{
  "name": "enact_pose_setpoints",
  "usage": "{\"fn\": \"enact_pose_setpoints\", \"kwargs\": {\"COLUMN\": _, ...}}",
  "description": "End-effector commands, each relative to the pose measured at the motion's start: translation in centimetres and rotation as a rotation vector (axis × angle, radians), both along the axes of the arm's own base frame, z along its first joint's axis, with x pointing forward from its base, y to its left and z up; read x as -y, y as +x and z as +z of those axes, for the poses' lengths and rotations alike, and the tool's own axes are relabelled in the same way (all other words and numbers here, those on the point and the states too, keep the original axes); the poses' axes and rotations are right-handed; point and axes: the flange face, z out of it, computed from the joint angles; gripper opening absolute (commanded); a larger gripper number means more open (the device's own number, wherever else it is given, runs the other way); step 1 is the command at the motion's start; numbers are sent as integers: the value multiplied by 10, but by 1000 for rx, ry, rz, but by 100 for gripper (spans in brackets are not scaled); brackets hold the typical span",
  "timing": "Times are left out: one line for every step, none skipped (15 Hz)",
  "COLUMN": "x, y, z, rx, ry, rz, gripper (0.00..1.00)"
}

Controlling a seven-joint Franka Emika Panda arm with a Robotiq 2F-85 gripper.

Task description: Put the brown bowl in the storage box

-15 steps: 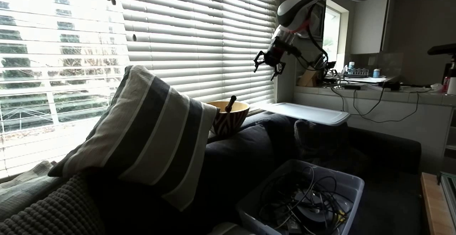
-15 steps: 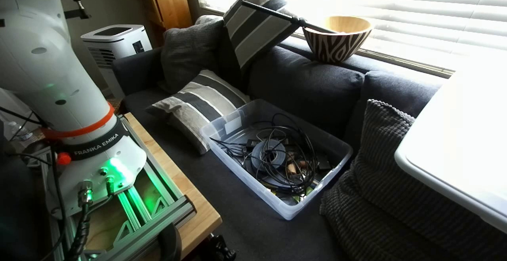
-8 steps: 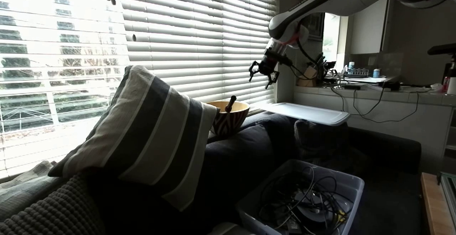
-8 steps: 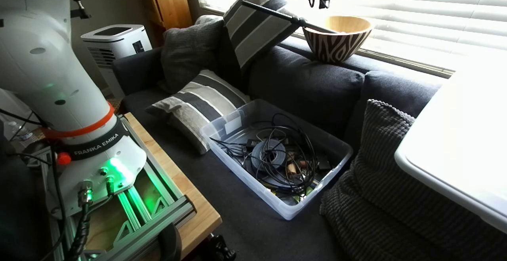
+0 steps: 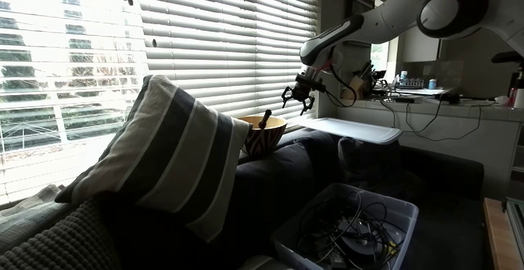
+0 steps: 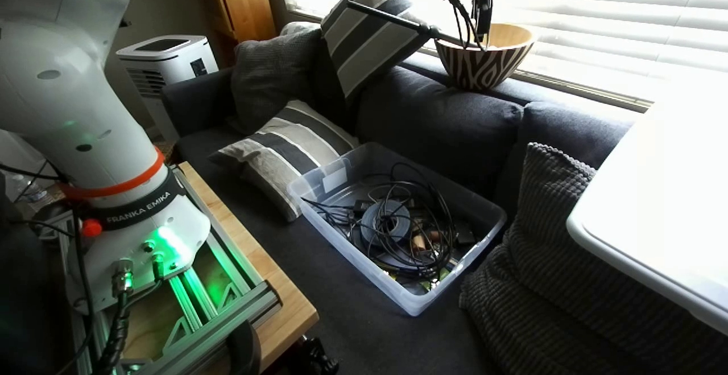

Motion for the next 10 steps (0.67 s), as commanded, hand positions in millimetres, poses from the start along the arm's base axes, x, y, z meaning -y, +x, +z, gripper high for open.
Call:
{"fn": "enact_pose_setpoints", "kwargs": {"x": 20, "y": 17, "z": -19, "rx": -37, "ry": 17, "rz": -44, "gripper": 100}}
{"fn": "enact_pose_setpoints", "kwargs": {"x": 24, "y": 20, "z": -24, "rx": -45, "ry": 19, "rz": -46, "gripper": 100}}
{"fn": "enact_pose_setpoints", "kwargs": {"x": 26, "y": 23, "z": -30, "rx": -52, "ry": 29, "rz": -48, "gripper": 100}}
{"fn": "enact_pose_setpoints", "kwargs": {"x": 28, "y": 26, "z": -36, "rx": -56, "ry": 36, "rz": -47, "gripper": 100}}
{"fn": "enact_pose_setpoints", "kwargs": {"x": 28, "y": 29, "z": -42, "rx": -58, "ry": 42, "rz": -39, "gripper": 100}}
{"fn": "enact_pose_setpoints", "kwargs": {"x": 27, "y": 32, "z": -48, "rx": -64, "ry": 55, "rz": -36, "gripper": 100}}
{"fn": "enact_pose_setpoints", "kwargs": {"x": 27, "y": 35, "z": -54, "rx": -66, "ry": 61, "rz": -32, "gripper": 100}}
{"fn": "enact_pose_setpoints", "kwargs": {"x": 26, "y": 38, "z": -60, "rx": -66, "ry": 71, "rz": -23, "gripper": 100}}
{"fn": "enact_pose_setpoints", "kwargs": {"x": 24, "y": 40, "z": -65, "rx": -65, "ry": 82, "rz": -16, "gripper": 100}}
{"fn": "enact_pose_setpoints", "kwargs": {"x": 24, "y": 44, "z": -70, "rx": -56, "ry": 83, "rz": -16, "gripper": 100}}
